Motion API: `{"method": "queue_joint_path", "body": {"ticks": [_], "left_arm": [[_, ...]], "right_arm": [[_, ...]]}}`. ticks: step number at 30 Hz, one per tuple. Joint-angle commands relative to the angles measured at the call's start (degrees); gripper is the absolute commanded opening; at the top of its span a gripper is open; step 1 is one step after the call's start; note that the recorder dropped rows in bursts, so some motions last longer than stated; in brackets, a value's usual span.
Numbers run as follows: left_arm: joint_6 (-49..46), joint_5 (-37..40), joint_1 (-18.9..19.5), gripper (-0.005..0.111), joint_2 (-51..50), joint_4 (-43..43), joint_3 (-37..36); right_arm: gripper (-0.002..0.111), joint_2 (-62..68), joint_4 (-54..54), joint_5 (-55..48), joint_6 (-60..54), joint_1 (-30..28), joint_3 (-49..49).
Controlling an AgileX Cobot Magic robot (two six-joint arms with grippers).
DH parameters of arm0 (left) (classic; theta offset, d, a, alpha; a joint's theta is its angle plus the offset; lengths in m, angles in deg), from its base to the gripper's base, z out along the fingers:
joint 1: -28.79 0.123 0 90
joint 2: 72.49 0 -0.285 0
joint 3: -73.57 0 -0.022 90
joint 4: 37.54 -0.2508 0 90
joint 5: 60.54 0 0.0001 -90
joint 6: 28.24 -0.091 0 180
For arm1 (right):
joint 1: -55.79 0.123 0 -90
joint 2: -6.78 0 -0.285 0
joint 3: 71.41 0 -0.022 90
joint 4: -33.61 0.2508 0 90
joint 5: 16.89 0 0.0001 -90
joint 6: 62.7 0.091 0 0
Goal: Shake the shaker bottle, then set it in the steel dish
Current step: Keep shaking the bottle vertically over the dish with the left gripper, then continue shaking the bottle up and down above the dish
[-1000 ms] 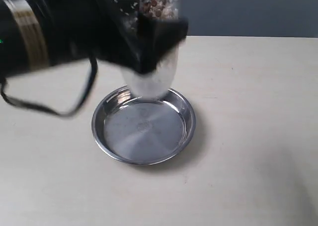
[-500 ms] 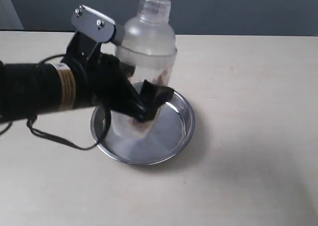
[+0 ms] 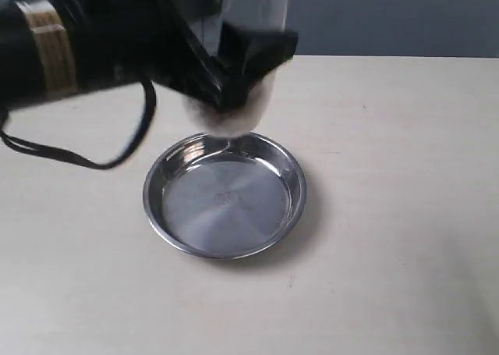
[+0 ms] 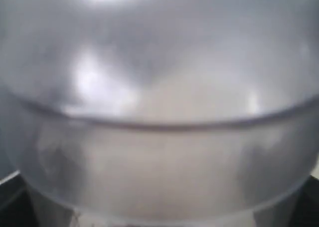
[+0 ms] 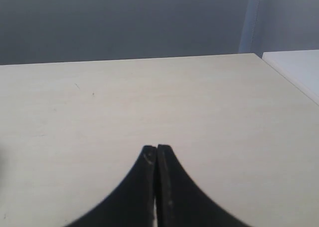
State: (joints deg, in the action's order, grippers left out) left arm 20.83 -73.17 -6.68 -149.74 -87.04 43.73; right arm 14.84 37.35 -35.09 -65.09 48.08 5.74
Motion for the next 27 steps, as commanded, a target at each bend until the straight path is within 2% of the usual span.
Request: {"method": "queue_joint_path", "body": {"ticks": [1,3,5,7,8,9,10,12,13,14,15,17,18,19,21,22,23,25,27], "left_arm": [[2.8,1.0,-0.1,0.0,-9.6,2.2,-9.3],[3.7,-1.1,-0.1,0.0,-9.5,3.8,-8.9],[0.5,-5.8,0.0,0.0,-4.2,2.9,-4.3],[-5.3,-4.0,0.1,0.0,-0.6,3.4,0.7],[-5.3,-2.1,-0.1,0.0,-0.3,5.2,1.4],[-4.5,-0.7,-0.1,0.0,-1.4,6.4,-0.1],[-3.3,-0.1,-0.1,0.0,-7.0,6.8,-5.6],[-2.5,-0.1,0.2,0.0,-10.6,7.3,-6.3],[-2.6,-0.8,0.2,0.0,-9.0,7.2,-4.7],[-3.3,-1.3,0.2,0.0,-3.6,4.4,1.2],[-3.0,-0.2,0.2,0.0,-1.8,3.7,3.6],[-2.5,2.4,-0.1,0.0,-3.4,5.6,0.2],[-2.5,2.4,-0.1,0.0,-9.4,5.9,-5.3],[-0.7,3.0,-0.1,0.0,-11.0,6.9,-6.0],[-1.6,-1.3,-0.1,0.0,-4.1,5.5,-0.3],[-3.8,-0.9,-0.1,0.0,-1.2,4.8,3.6],[-3.4,1.9,-0.1,0.0,-0.5,5.6,4.3],[0.0,3.3,-0.7,0.0,-7.4,5.9,-4.9],[2.4,2.8,-0.7,0.0,-11.6,7.6,-7.5]], "right_arm": [[-0.001,-0.3,0.0,0.7,-0.1,-0.2,0.1],[-0.001,-0.3,0.0,0.7,-0.1,-0.2,0.1],[-0.001,-0.3,0.0,0.7,-0.1,-0.2,0.1],[-0.001,-0.3,0.0,0.7,-0.1,-0.2,0.1],[-0.001,-0.3,0.0,0.7,-0.1,-0.2,0.1],[-0.001,-0.3,0.0,0.7,-0.1,-0.2,0.1],[-0.001,-0.3,0.0,0.7,-0.1,-0.2,0.1],[-0.001,-0.3,0.0,0.7,-0.1,-0.2,0.1],[-0.001,-0.3,0.0,0.7,-0.1,-0.2,0.1],[-0.001,-0.3,0.0,0.7,-0.1,-0.2,0.1],[-0.001,-0.3,0.0,0.7,-0.1,-0.2,0.1],[-0.001,-0.3,0.0,0.7,-0.1,-0.2,0.1],[-0.001,-0.3,0.0,0.7,-0.1,-0.2,0.1],[-0.001,-0.3,0.0,0.7,-0.1,-0.2,0.1],[-0.001,-0.3,0.0,0.7,-0.1,-0.2,0.1],[-0.001,-0.3,0.0,0.7,-0.1,-0.2,0.1],[-0.001,-0.3,0.0,0.7,-0.1,-0.2,0.1],[-0.001,-0.3,0.0,0.7,-0.1,-0.2,0.1],[-0.001,-0.3,0.0,0.7,-0.1,-0.2,0.1]]}}
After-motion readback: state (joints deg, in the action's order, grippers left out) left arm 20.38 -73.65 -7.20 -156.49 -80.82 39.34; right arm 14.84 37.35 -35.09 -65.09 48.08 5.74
